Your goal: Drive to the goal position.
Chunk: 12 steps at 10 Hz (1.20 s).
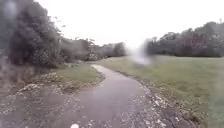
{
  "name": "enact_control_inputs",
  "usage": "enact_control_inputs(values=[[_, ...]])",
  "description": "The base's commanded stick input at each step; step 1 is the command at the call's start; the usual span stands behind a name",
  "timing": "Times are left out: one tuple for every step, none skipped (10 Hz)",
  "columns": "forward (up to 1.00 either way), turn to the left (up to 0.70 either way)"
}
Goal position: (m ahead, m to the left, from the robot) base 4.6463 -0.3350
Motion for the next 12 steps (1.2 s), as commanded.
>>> enact_control_inputs(values=[[0.50, 0.00], [0.50, 0.00], [0.50, 0.00], [0.50, 0.00], [0.50, 0.00], [0.50, 0.00], [0.50, 0.00], [0.50, 0.00], [0.50, 0.00], [0.50, 0.00], [0.50, 0.00], [0.50, 0.00]])
